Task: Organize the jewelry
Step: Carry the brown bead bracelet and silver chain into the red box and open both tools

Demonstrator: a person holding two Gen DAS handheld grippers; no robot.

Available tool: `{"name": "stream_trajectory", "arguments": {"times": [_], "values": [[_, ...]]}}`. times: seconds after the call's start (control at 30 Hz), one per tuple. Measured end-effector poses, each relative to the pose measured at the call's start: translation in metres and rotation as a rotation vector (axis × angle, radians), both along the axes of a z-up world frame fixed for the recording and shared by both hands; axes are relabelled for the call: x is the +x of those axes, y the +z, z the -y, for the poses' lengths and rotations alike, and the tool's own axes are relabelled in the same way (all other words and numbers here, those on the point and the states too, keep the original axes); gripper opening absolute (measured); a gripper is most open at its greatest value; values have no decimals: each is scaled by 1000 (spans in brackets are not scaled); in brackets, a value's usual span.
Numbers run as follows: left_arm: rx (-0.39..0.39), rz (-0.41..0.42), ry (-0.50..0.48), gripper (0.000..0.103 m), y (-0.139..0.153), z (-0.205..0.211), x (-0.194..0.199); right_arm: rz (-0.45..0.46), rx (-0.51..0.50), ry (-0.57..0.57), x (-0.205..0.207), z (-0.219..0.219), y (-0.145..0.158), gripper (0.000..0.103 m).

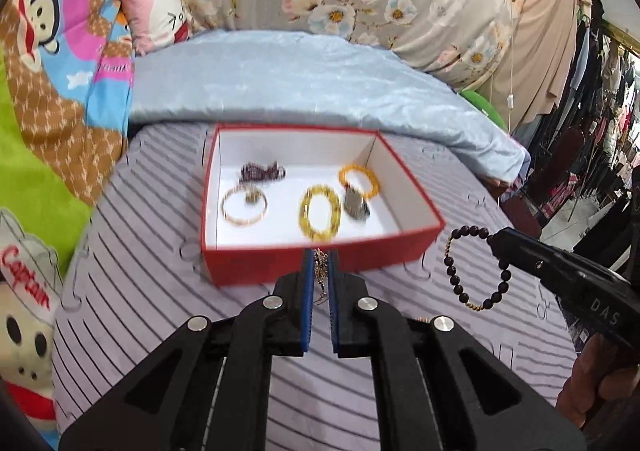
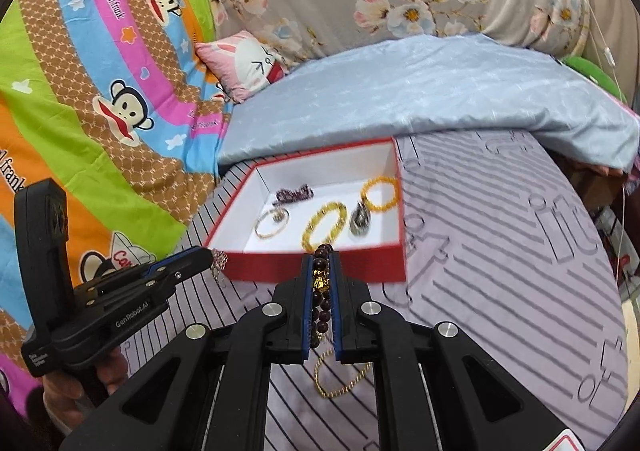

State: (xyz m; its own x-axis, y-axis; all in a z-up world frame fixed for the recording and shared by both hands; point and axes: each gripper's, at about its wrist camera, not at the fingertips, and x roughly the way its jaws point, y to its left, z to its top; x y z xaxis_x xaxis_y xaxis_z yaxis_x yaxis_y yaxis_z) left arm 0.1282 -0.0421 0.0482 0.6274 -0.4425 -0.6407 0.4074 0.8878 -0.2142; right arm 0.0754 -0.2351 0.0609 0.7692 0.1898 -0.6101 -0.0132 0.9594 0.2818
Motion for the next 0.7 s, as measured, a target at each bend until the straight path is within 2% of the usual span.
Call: {"name": "stream_trajectory", "arguments": {"times": [0.1,0.3,0.7], "values": [[0,43,4,6,16,5,16,28,-23,21,16,-6,12,7],[4,73,9,6,25,17,50,41,-36,48,56,-14,16,7],[-31,25,-15,6,13,39,118,-5,-8,83,135,-14,-4,7]]}}
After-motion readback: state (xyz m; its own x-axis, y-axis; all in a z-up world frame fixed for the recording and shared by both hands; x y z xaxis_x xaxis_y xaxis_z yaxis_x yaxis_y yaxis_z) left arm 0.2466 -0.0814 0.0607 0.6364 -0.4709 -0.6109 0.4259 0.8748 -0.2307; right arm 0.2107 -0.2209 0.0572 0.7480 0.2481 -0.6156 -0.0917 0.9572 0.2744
